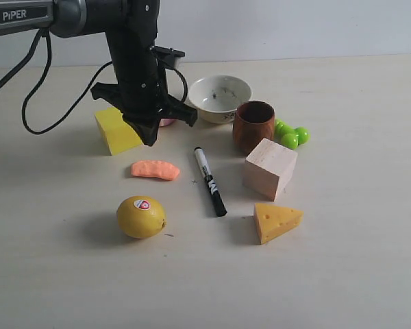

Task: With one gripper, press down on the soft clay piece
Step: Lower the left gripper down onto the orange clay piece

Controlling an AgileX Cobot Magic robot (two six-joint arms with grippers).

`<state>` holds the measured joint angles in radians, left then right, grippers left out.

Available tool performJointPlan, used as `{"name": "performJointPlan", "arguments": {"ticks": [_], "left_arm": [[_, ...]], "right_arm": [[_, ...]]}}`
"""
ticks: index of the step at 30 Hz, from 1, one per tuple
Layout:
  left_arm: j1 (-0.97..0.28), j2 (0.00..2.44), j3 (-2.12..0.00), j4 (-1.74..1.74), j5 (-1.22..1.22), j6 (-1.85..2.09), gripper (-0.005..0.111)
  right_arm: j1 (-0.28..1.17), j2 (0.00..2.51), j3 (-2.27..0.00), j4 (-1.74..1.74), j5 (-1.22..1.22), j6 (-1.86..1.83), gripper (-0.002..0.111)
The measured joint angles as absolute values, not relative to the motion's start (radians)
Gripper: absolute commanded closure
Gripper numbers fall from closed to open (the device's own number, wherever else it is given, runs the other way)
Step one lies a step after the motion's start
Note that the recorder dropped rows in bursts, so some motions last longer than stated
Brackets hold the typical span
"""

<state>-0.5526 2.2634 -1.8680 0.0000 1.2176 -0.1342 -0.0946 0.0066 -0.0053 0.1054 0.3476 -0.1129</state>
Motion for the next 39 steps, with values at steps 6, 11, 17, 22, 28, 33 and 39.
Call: {"name": "performJointPlan", "arguments": {"ticks": [6,11,17,22,28,33,39], "left_arm": [[-0.577,2.263,-1.868,0.000,1.219,-0.204,0.107],[-0.616,2.263,-1.868,0.000,1.219,-0.232,0.107],[-0.627,2.263,-1.868,0.014,1.219,-0.275,0.107],[-0.627,2.263,-1.868,0.063,1.219,-0.349,0.107],[-0.627,2.278,-1.870,0.070,1.220,-0.392,0.107],[-0.627,2.318,-1.870,0.070,1.220,-0.392,0.107],[-0.627,2.329,-1.870,0.070,1.220,-0.392,0.107]], "right_arm": [[-0.095,0.007,-0.005,0.105,0.348,-0.113,0.108],[-0.095,0.007,-0.005,0.105,0.348,-0.113,0.108],[-0.095,0.007,-0.005,0.105,0.348,-0.113,0.108],[-0.095,0.007,-0.005,0.105,0.348,-0.113,0.108],[-0.095,0.007,-0.005,0.105,0.348,-0.113,0.108],[-0.095,0.007,-0.005,0.105,0.348,-0.113,0.108],[-0.095,0.007,-0.005,0.105,0.348,-0.113,0.108]]}}
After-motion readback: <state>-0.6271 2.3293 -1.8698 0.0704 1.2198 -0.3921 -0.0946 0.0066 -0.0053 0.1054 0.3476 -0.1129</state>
